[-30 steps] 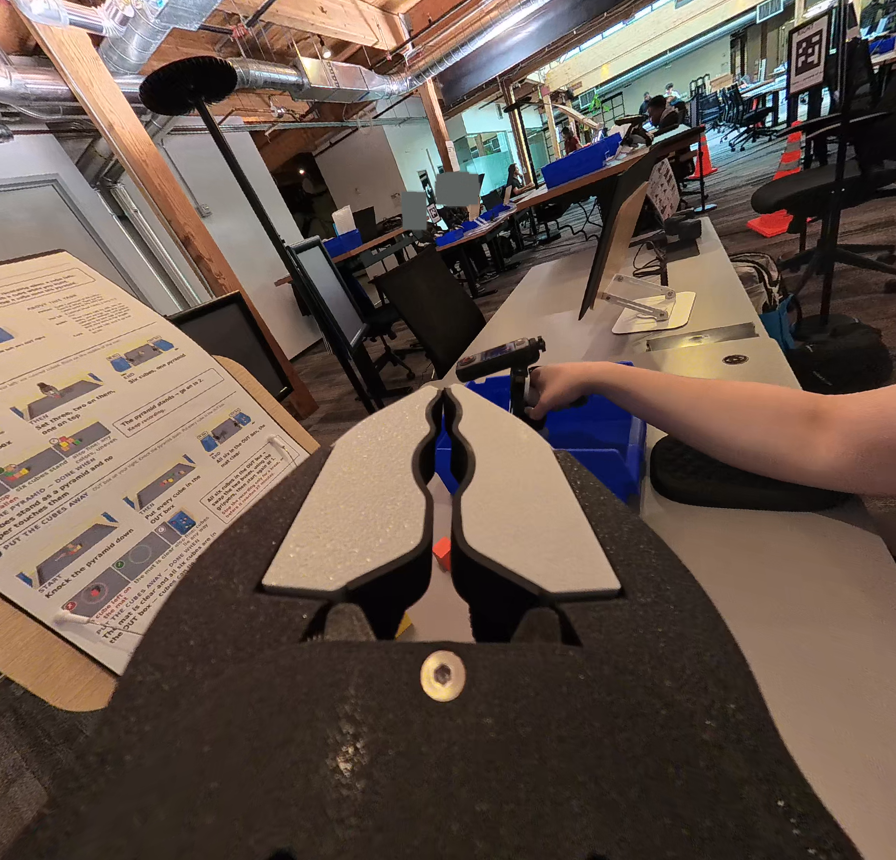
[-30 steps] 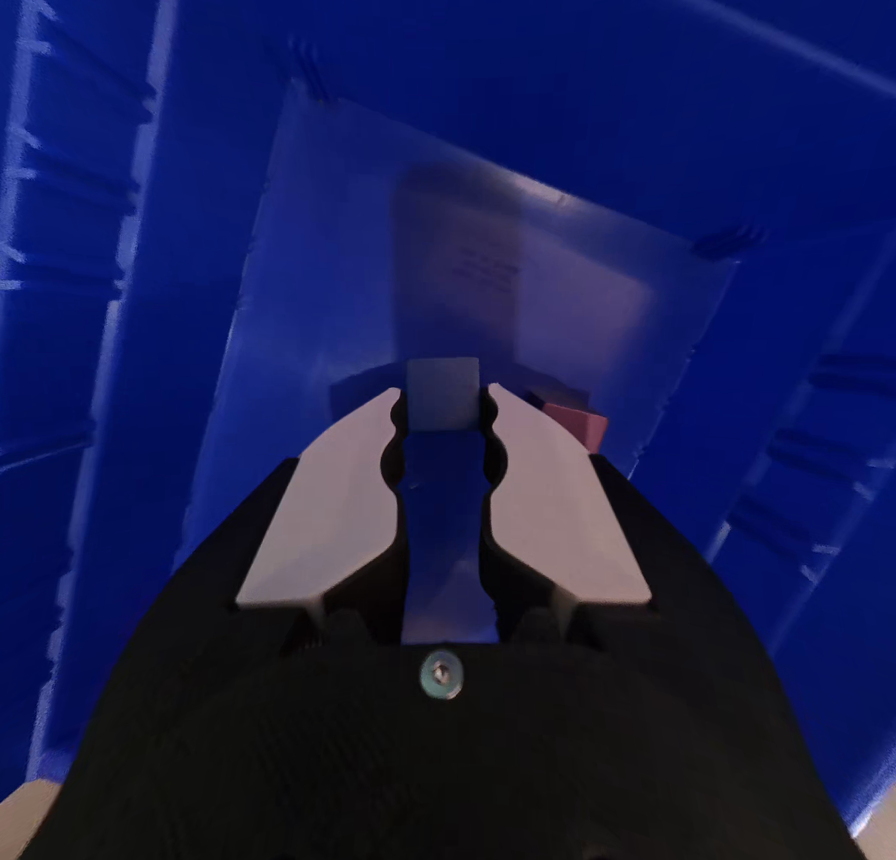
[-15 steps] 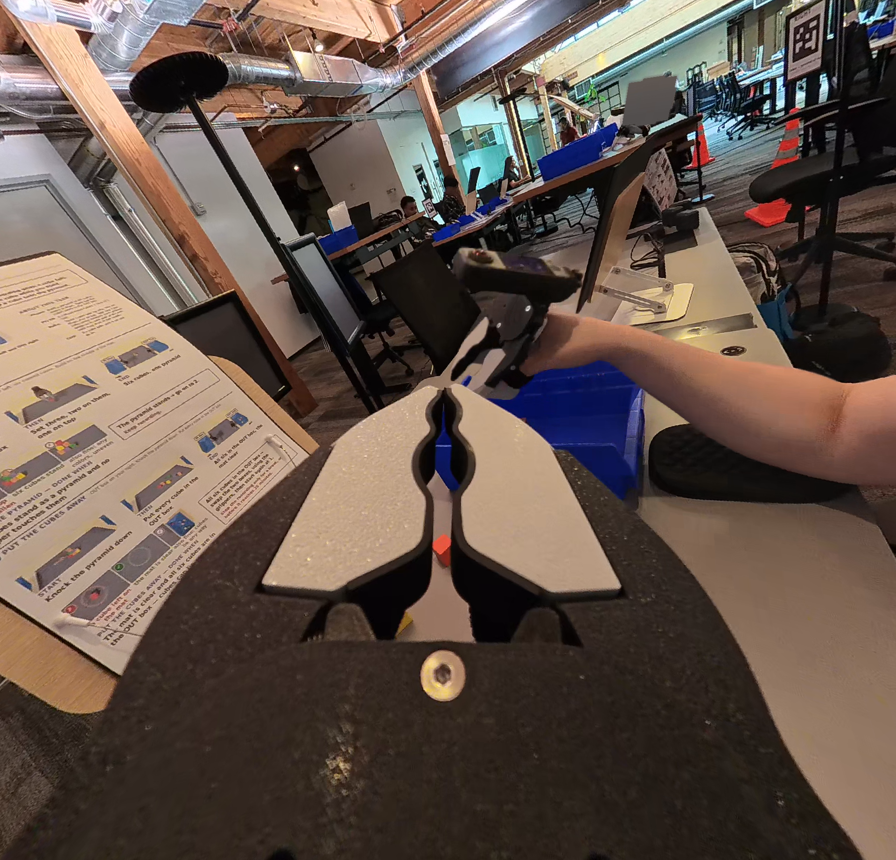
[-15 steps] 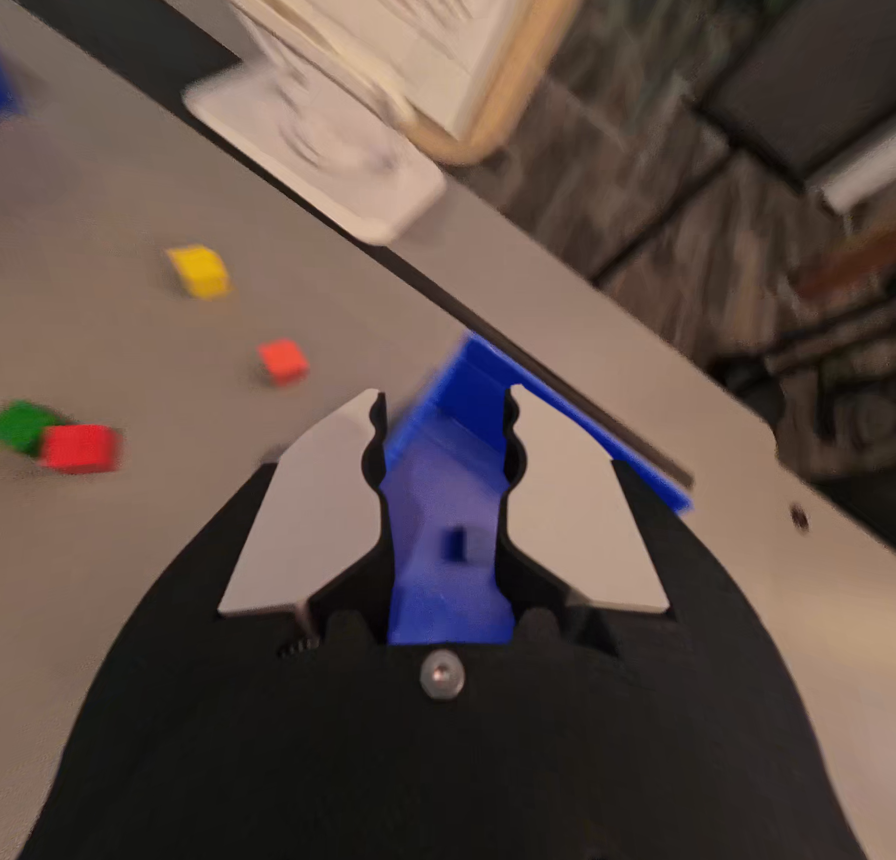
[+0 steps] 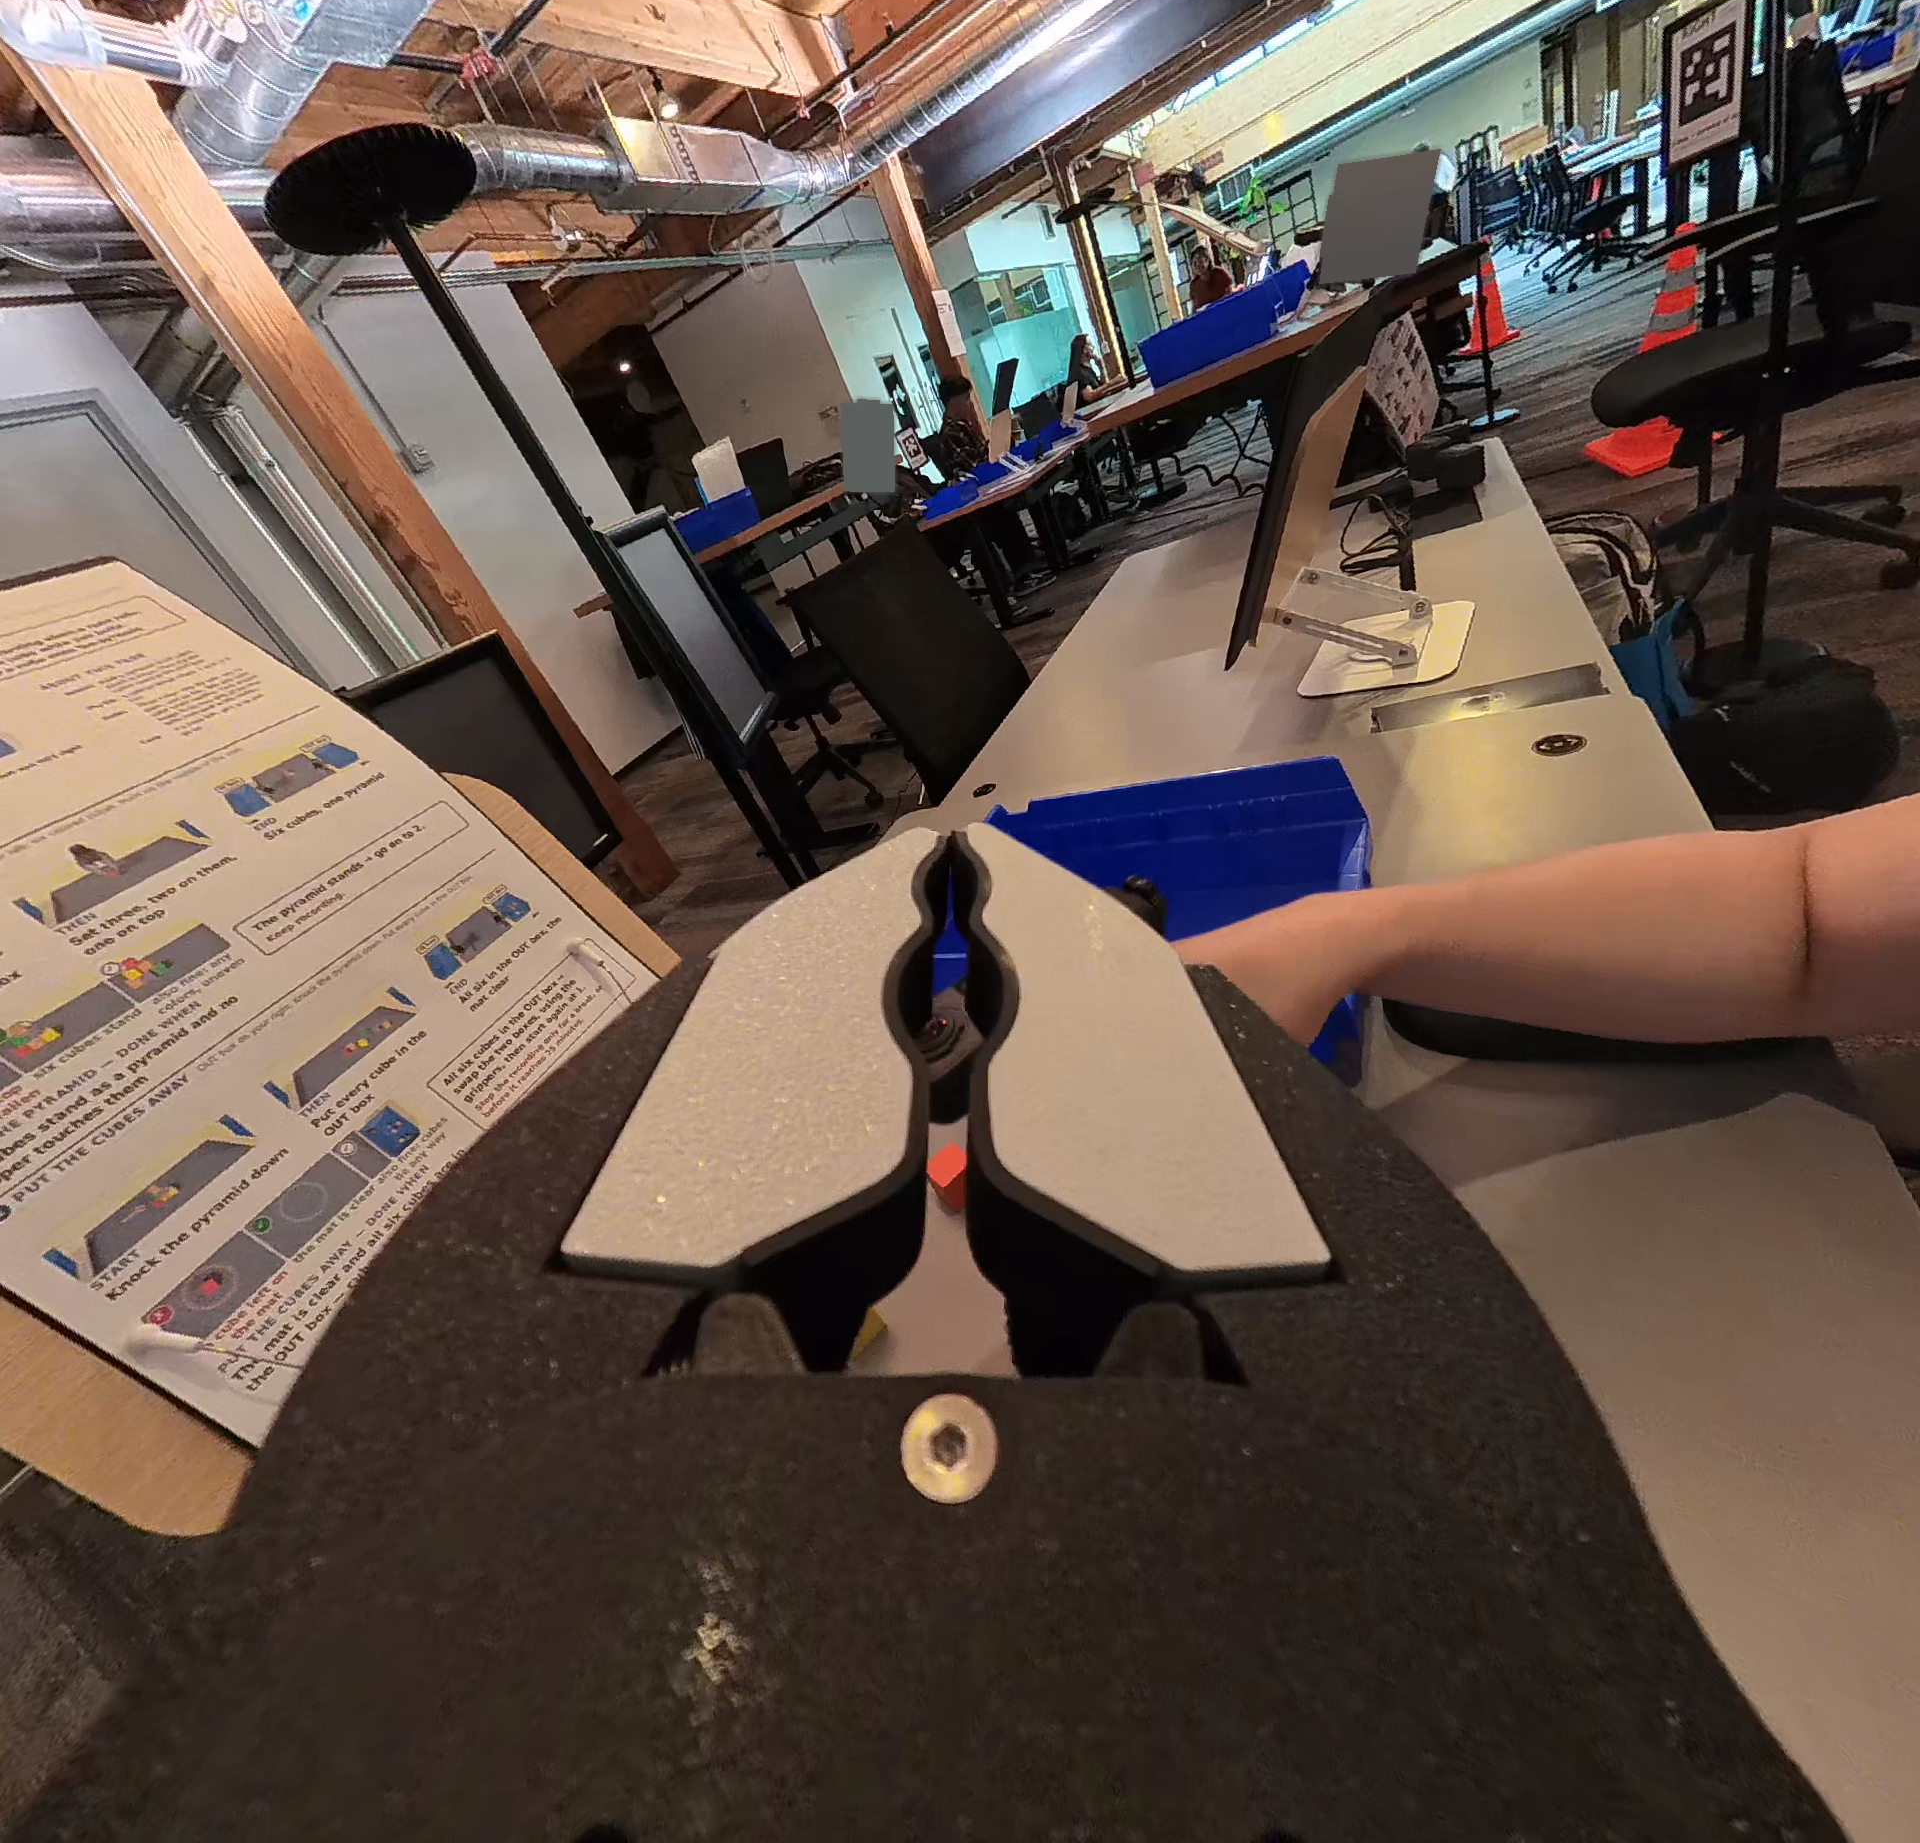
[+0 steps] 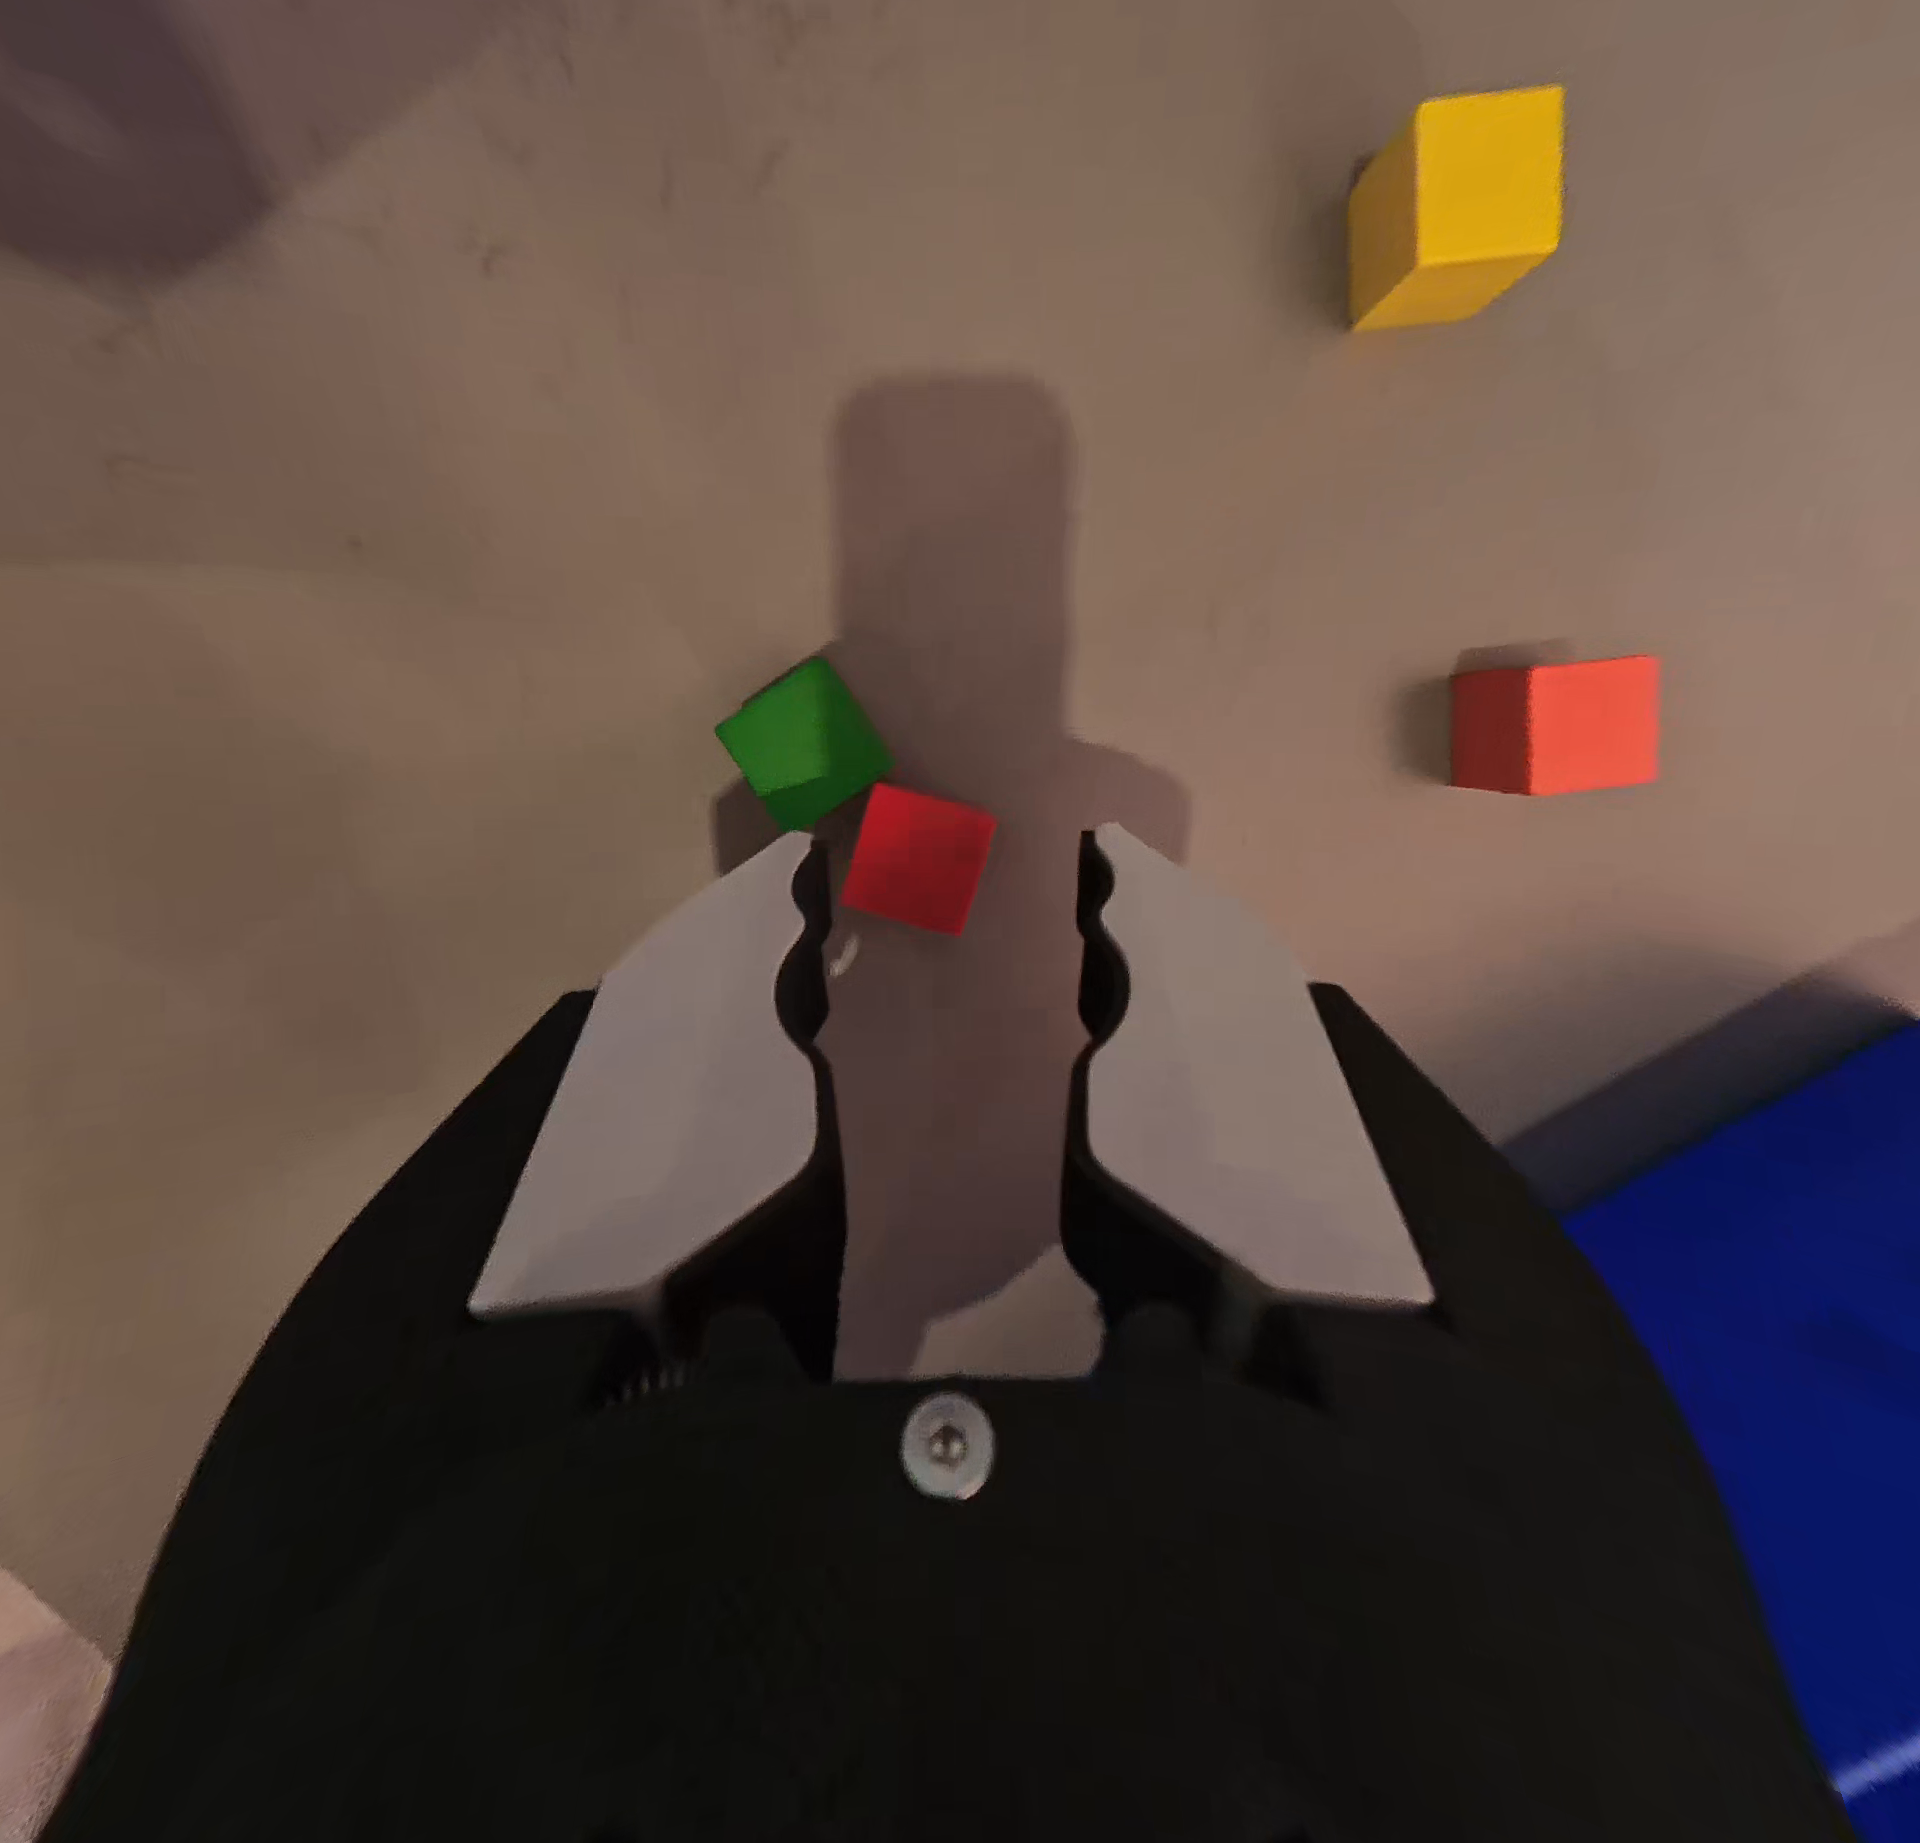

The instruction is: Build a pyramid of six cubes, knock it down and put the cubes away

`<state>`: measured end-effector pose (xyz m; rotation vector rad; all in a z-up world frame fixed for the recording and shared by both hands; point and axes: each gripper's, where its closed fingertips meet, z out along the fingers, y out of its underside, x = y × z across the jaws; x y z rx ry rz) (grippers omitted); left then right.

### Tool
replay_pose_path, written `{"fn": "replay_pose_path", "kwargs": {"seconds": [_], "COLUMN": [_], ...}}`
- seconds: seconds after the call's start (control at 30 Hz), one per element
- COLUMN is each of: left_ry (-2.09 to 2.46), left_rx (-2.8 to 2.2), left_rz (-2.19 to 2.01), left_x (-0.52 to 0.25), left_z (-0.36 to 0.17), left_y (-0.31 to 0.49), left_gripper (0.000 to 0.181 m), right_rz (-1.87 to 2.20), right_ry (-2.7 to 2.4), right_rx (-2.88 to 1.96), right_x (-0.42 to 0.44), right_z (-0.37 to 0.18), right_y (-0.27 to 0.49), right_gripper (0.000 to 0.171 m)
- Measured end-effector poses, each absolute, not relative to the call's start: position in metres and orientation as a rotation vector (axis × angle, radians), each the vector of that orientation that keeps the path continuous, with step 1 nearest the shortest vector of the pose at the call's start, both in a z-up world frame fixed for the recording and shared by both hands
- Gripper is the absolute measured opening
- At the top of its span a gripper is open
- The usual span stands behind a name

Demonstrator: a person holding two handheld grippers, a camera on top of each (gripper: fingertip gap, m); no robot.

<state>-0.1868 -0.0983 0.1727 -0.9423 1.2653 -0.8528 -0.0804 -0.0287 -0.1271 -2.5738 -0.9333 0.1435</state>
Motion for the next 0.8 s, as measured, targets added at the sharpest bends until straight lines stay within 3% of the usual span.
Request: {"fn": "replay_pose_path", "kwargs": {"seconds": [0.2, 0.23, 0.3, 0.43, 0.63, 0.7, 0.8], "left_ry": [1.264, 1.265, 1.267, 1.269, 1.259, 1.259, 1.262], "left_rx": [-0.944, -0.943, -0.944, -0.940, -0.936, -0.936, -0.941], "left_rz": [-0.853, -0.853, -0.852, -0.849, -0.853, -0.854, -0.854], "left_x": [-0.188, -0.187, -0.187, -0.187, -0.190, -0.190, -0.188], "left_z": [0.173, 0.173, 0.172, 0.173, 0.175, 0.175, 0.174], "left_y": [-0.097, -0.097, -0.098, -0.098, -0.099, -0.099, -0.100], "left_gripper": [0.000, 0.000, 0.000, 0.000, 0.000, 0.000, 0.000], "right_rz": [0.136, 0.143, 0.150, 0.212, 0.091, 0.007, -0.070], "right_ry": [-0.961, -0.977, -0.997, -0.938, -0.549, -0.379, -0.224], "right_rx": [-2.667, -2.690, -2.691, -2.511, -2.031, -2.019, -2.189], "right_x": [-0.080, -0.079, -0.079, -0.082, 0.000, 0.054, 0.121], "right_z": [-0.155, -0.159, -0.157, -0.101, 0.055, 0.068, 0.031], "right_y": [-0.032, -0.035, -0.036, -0.029, -0.027, -0.030, -0.029], "right_gripper": [0.045, 0.033, 0.030, 0.030, 0.030, 0.029, 0.030]}}
